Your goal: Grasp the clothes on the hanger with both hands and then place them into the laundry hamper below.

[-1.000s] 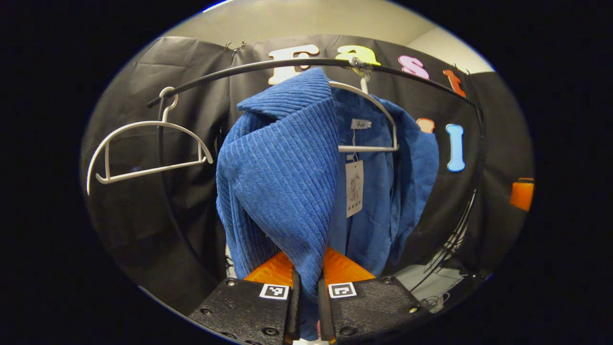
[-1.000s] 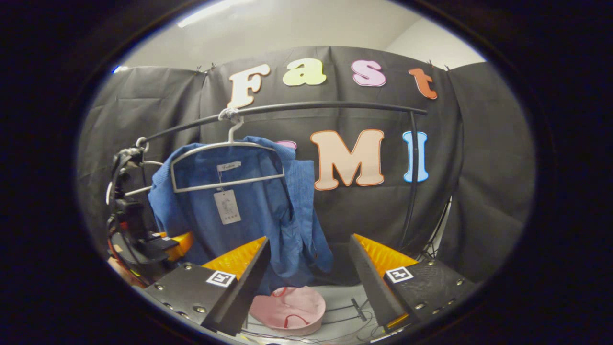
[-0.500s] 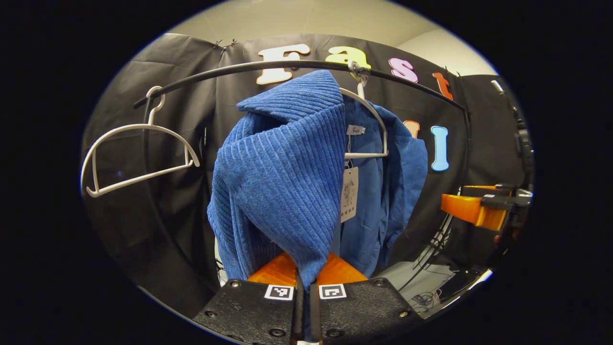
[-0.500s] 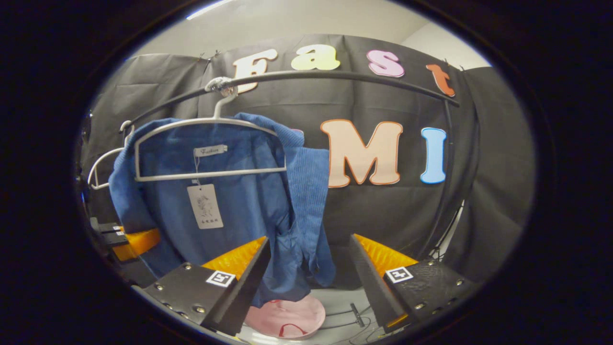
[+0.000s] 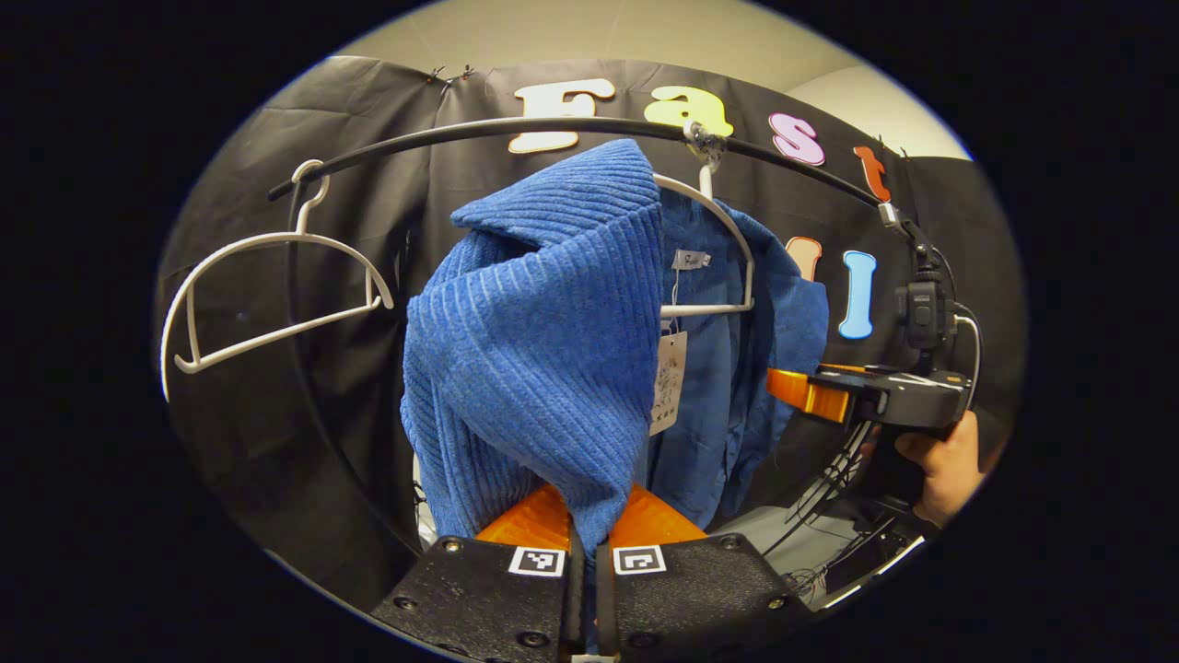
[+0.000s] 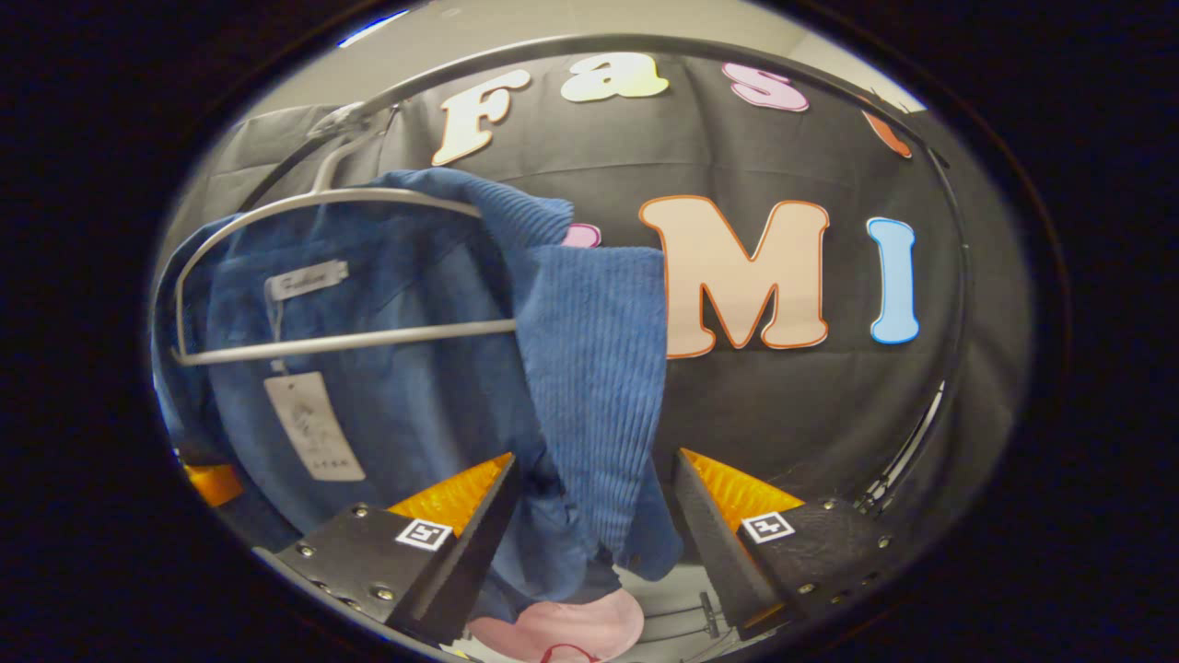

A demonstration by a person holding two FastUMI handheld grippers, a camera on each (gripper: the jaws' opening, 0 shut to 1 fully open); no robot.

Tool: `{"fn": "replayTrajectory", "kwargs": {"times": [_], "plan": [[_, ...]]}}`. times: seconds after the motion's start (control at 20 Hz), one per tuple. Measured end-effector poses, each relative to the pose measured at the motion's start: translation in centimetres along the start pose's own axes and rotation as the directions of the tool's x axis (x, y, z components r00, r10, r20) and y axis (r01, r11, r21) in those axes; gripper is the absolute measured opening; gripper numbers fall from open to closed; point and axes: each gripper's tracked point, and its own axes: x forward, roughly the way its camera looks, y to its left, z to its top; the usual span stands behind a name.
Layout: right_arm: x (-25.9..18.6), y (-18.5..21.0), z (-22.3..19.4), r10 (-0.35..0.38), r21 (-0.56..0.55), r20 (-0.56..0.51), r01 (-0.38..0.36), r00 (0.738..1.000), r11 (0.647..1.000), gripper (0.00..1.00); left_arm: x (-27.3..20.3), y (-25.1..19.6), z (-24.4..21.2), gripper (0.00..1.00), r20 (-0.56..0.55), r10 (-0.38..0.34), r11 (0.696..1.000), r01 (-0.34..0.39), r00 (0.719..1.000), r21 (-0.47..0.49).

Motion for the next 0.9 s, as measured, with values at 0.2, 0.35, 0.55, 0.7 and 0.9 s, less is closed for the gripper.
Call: {"fn": "replayTrajectory", "kwargs": {"times": [0.2, 0.35, 0.55, 0.7, 0.9], "plan": [[2.7, 0.4, 1.9, 0.038, -0.027, 0.048, -0.037, 0.998, 0.999, 1.00, -0.7, 0.2, 1.4, 0.05, 0.030, 0.033, 0.999, -0.034, 0.999, 0.013], [3.3, 1.8, 2.4, 0.087, -0.030, 0.067, -0.085, 0.994, 0.996, 0.55, -1.4, 0.8, 1.9, 0.04, 0.028, 0.068, 0.997, -0.066, 0.997, -0.041], [2.6, 3.3, 2.5, 0.164, -0.028, 0.085, -0.162, 0.983, 0.986, 0.02, -2.5, 2.0, 2.5, 0.05, 0.032, 0.133, 0.991, -0.132, 0.991, -0.032], [2.2, 3.0, 3.2, 0.183, -0.076, 0.088, -0.177, 0.979, 0.981, 0.02, -3.4, 1.7, 3.5, 0.03, 0.052, 0.130, 0.991, -0.129, 0.990, -0.025], [2.0, 1.0, 6.4, 0.142, -0.105, 0.149, -0.127, 0.979, 0.986, 0.00, -4.3, 2.2, 6.3, 0.01, 0.096, 0.136, 0.991, -0.135, 0.986, -0.022]]}}
